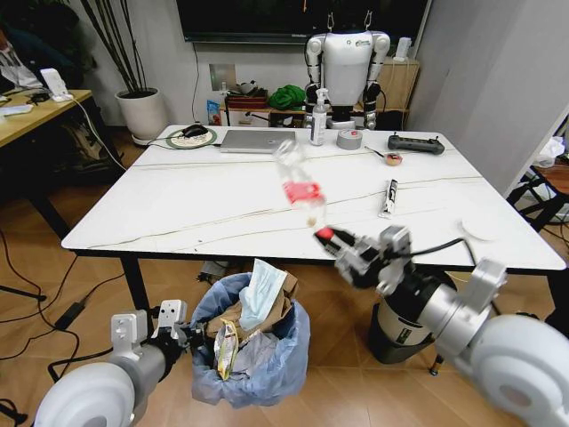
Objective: Pick up the trash bin and place the trash from the table into it.
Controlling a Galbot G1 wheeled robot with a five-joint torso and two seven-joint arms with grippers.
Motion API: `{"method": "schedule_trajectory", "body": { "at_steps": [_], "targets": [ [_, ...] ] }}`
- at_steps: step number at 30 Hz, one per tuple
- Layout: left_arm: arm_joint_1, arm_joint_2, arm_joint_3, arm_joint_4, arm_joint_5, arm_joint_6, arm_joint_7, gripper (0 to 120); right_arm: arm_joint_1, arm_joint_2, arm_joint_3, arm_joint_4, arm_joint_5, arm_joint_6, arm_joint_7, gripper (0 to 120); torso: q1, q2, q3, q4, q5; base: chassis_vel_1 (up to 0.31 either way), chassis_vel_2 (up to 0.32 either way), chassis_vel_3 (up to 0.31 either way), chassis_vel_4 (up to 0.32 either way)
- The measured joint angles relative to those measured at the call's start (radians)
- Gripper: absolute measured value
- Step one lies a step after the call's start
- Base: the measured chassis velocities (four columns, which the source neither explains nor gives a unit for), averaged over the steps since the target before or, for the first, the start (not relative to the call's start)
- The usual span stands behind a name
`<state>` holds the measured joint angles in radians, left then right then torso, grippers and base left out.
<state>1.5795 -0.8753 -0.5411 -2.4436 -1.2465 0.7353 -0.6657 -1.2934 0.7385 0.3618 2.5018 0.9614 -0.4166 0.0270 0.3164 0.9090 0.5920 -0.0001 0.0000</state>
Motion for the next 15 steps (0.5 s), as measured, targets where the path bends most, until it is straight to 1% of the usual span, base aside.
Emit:
{"method": "schedule_trajectory", "body": {
  "at_steps": [2,7,10,13,15],
  "targets": [
    [-0.007,-0.005,-0.004,0.008,-0.003,0.000,-0.004,0,0.002,-0.014,-0.009,0.001,-0.001,0.001,-0.019,23,0.000,0.000,0.000,0.0000,0.0000,0.000,0.000,0.000,0.000],
    [-0.029,-0.018,0.019,0.017,-0.023,0.000,-0.037,0,0.030,-0.056,-0.024,0.001,0.012,-0.003,-0.067,23,0.000,0.000,0.000,0.0001,-0.0001,0.000,0.000,0.000,0.000],
    [-0.039,-0.024,0.030,0.022,-0.033,0.000,-0.054,0,0.051,-0.092,-0.056,0.001,0.023,-0.012,-0.088,23,0.000,0.000,0.000,0.0001,0.0000,0.000,0.000,0.000,0.000],
    [-0.046,-0.025,0.030,0.027,-0.046,0.000,-0.068,0,0.062,-0.108,-0.077,0.000,0.026,-0.014,-0.100,23,0.000,0.000,0.000,0.0001,0.0000,0.000,0.000,0.000,0.000],
    [-0.055,-0.027,0.028,0.029,-0.079,0.000,-0.089,0,0.079,-0.118,-0.104,0.000,0.033,-0.020,-0.106,23,0.000,0.000,0.000,0.0001,-0.0001,0.000,0.000,0.000,0.000]
  ]
}}
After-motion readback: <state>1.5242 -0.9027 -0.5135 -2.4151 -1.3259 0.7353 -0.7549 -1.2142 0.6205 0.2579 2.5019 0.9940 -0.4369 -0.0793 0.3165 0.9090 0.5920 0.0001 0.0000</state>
